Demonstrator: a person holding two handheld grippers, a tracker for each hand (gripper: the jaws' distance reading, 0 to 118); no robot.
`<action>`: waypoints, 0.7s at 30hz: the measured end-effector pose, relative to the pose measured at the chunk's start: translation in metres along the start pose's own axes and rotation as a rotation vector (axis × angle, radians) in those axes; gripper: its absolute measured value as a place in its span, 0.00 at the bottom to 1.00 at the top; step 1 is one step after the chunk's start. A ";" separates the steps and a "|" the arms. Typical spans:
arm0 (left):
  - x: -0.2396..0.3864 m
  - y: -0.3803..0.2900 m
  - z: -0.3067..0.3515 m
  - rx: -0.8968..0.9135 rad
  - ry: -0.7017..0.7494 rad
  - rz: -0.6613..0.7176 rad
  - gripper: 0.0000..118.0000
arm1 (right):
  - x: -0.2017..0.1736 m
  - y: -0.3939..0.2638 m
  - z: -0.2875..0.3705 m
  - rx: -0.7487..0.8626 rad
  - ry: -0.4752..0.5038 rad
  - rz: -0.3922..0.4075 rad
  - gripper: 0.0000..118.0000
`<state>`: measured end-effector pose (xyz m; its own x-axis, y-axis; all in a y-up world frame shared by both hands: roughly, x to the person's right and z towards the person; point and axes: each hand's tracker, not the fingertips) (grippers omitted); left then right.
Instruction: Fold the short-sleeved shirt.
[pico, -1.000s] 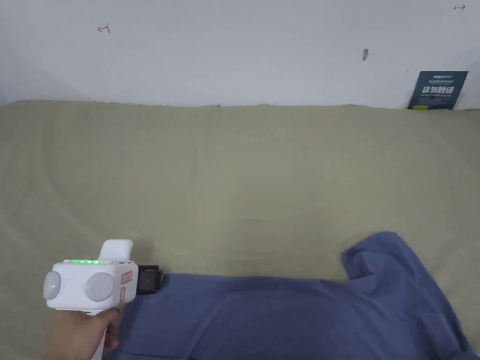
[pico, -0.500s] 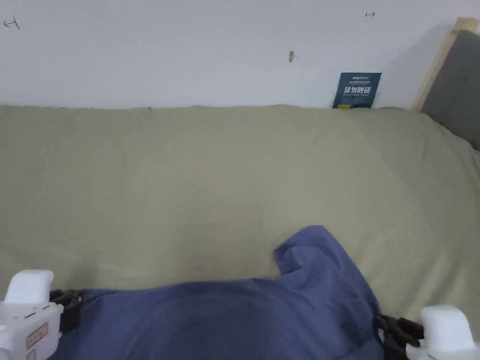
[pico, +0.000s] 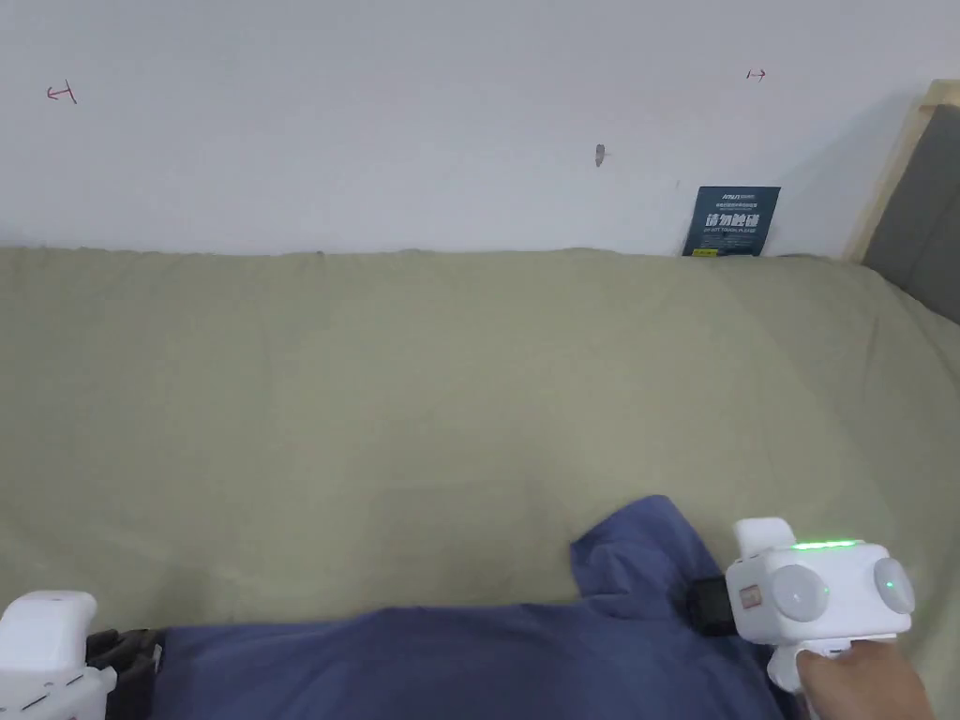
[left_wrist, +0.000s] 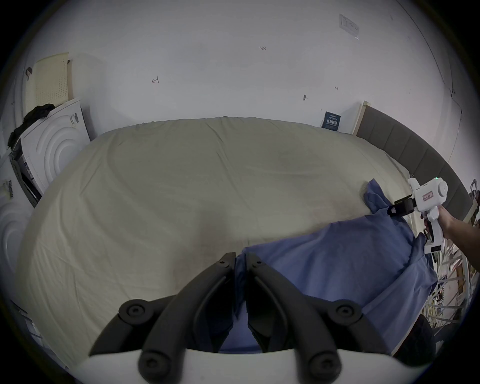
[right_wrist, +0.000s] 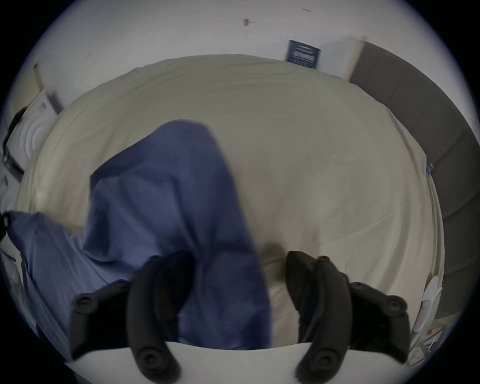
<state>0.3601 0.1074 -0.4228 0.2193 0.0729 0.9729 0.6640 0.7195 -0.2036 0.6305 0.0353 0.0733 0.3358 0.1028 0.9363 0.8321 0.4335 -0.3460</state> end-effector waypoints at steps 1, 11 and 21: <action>0.000 0.000 -0.001 -0.001 0.003 -0.004 0.05 | -0.007 -0.004 0.008 0.076 -0.008 -0.020 0.47; -0.001 0.003 -0.002 -0.020 -0.003 0.023 0.05 | -0.014 -0.015 0.054 0.181 0.084 0.018 0.04; -0.012 -0.021 0.131 0.107 -0.031 0.072 0.05 | 0.004 -0.087 0.222 0.439 0.214 0.070 0.04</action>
<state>0.2502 0.1816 -0.4155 0.2404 0.1475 0.9594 0.5665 0.7813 -0.2621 0.4613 0.1961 0.1202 0.5058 -0.0206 0.8624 0.5546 0.7735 -0.3068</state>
